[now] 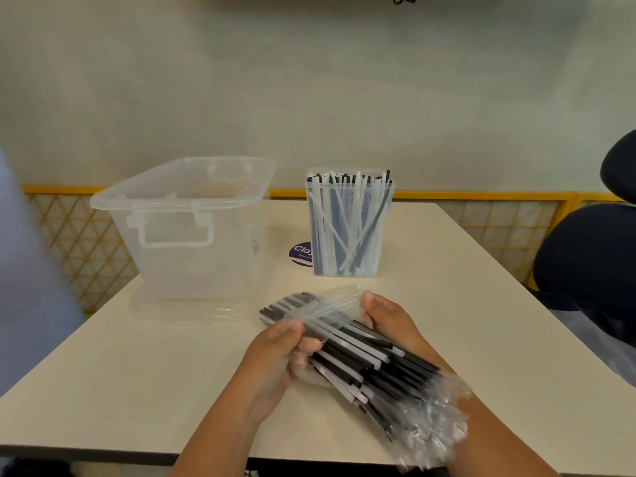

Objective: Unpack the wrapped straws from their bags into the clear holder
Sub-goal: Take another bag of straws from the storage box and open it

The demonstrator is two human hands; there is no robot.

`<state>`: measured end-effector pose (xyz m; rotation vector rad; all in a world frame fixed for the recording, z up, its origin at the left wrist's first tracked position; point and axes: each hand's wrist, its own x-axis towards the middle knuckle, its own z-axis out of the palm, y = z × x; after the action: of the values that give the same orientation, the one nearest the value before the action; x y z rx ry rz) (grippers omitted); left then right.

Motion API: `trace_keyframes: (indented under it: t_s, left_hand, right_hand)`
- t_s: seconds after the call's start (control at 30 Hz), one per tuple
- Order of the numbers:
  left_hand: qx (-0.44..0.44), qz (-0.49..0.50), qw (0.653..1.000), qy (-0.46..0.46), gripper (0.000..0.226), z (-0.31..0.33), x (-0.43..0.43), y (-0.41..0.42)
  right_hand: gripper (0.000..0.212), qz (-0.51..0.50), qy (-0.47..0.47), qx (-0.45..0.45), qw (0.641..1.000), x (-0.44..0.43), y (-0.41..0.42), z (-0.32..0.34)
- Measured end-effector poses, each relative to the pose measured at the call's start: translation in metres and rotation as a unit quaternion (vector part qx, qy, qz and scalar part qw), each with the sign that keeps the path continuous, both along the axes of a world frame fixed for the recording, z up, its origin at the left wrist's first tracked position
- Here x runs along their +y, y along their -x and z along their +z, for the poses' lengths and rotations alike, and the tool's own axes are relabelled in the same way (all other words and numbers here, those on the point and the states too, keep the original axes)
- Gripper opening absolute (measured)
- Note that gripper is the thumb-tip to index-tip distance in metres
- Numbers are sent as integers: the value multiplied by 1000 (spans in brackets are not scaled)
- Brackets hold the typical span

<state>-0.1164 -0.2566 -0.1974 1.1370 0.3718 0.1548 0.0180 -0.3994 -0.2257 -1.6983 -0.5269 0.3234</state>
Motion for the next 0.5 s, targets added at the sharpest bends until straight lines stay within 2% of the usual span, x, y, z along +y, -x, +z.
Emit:
trace_keyframes:
  t_s: [0.1,0.13,0.23,0.3,0.37,0.5]
  left_hand:
    - [1,1,997,83,21,-1,9,0]
    - [-5,7,996,90,21,-2,12,-1]
    - [-2,23,999,26,15,0,13,0]
    - [-10,23,999,22,9,3,10,2]
    - [-18,48,997,62,10,8,5,4]
    - [-23,84,992,91,12,10,-9,7]
  right_hand:
    - [74,23,1,5,1000,7,-4,-4]
    - [69,30,1,10,1000,10,-7,-3]
    - [35,45,38,19,998,20,-16,5]
    - [27,79,90,31,992,20,-27,9]
    - [26,102,126,83,983,10,-39,15]
    - [42,57,81,140,985,-30,-45,50]
